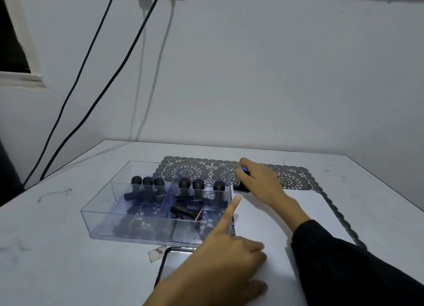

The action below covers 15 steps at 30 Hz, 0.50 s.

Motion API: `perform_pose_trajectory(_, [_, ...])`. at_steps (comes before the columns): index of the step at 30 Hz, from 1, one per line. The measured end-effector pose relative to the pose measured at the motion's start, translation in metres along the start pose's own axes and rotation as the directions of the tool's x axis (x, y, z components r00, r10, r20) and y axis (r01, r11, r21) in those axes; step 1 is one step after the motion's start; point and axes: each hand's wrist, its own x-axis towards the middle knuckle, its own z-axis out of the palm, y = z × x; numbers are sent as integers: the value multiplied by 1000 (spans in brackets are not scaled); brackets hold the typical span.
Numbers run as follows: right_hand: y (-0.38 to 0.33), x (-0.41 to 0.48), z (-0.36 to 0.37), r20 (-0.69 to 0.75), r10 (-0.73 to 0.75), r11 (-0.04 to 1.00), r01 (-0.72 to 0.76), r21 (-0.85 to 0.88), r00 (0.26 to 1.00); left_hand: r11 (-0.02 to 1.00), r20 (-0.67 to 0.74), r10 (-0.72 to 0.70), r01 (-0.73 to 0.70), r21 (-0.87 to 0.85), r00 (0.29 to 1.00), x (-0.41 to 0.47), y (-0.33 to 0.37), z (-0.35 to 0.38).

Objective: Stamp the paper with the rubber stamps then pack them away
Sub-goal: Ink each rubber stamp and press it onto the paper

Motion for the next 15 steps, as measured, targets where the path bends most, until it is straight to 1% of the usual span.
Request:
perform_pose_trajectory(3, [0, 0, 3, 22, 1, 999, 0, -35, 1000, 1000, -6, -8, 8, -27, 1000, -1, 0, -2])
perform_pose_trajectory(6, [1, -4, 9, 64, 19, 991, -10, -136, 998, 999, -16, -4, 3, -53, 1000, -2, -1, -6])
perform_pose_trajectory(7, [1, -6, 11, 57, 16, 991, -8, -137, 998, 998, -19, -5, 4, -65, 1000, -2, -1, -6])
perform_pose_trajectory(11, [2, -12, 14, 39, -20, 998, 22, -51, 999, 996, -38, -7, 4, -93, 999, -3, 0, -8])
perform_pose_trajectory(13, [1, -12, 13, 56, -32, 996, 37, -78, 998, 997, -47, -6, 2, -73, 999, -3, 1, -8])
perform_pose_trajectory(14, [-1, -10, 9, 62, -36, 992, 44, -118, 997, 998, -50, -6, 3, -69, 999, -4, 2, -9])
perform_pose_trajectory(15, [-4, -7, 2, 50, 4, 993, 2, -119, 999, 998, -53, -9, 6, -68, 999, -4, 2, -9])
